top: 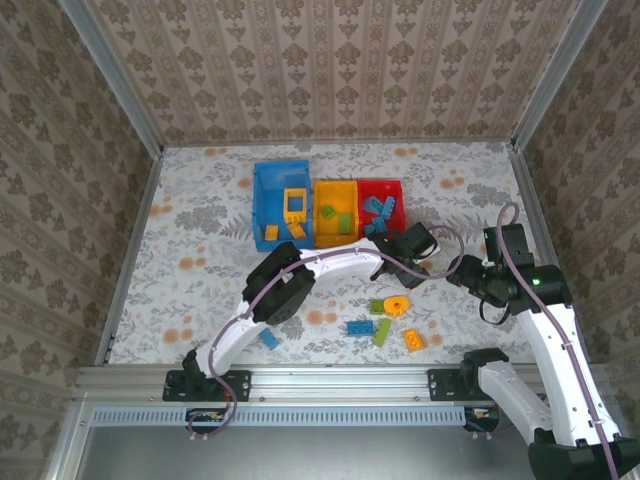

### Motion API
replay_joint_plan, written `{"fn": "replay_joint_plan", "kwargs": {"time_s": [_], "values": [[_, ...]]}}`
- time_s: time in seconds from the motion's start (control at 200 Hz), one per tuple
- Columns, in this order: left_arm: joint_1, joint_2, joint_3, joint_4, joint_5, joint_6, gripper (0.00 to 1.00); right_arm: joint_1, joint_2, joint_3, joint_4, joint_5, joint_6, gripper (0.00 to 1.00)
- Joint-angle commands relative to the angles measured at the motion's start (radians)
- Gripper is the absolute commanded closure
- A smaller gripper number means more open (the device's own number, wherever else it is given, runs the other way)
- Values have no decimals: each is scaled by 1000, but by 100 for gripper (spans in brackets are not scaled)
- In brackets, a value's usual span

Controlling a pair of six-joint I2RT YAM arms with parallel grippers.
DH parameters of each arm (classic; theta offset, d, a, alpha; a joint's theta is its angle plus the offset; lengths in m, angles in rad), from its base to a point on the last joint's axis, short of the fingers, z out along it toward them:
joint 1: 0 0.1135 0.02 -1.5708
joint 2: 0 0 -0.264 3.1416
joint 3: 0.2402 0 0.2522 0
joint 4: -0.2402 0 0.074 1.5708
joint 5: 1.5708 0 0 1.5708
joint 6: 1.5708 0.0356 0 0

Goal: Sort the legos into containers by color

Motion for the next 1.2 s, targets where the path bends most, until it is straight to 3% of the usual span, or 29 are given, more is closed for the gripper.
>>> {"fn": "replay_joint_plan", "kwargs": {"time_s": [0.0,0.125,0.34,0.69,0.97,1.09,1.195], "values": [[-3,35,37,-2,36,1,33,-1,-3,35,-29,-44,-16,32],[-3,46,38,-4,47,-4,43,-1,1,38,-30,-48,-16,33],[-5,54,45,-8,59,-11,70,-4,-1,45,-36,-49,-18,33],[-6,-76,-13,-20,16,-32,78,-6,-13,54,-29,-69,-34,35],[14,-429,-288,-14,-31,-184,78,1,-42,52,89,-227,-98,38],[58,-601,-415,-67,-61,-266,78,96,-28,15,195,-257,-92,39],[136,-729,-500,-136,-76,-331,77,306,32,12,302,-159,-74,38]]}}
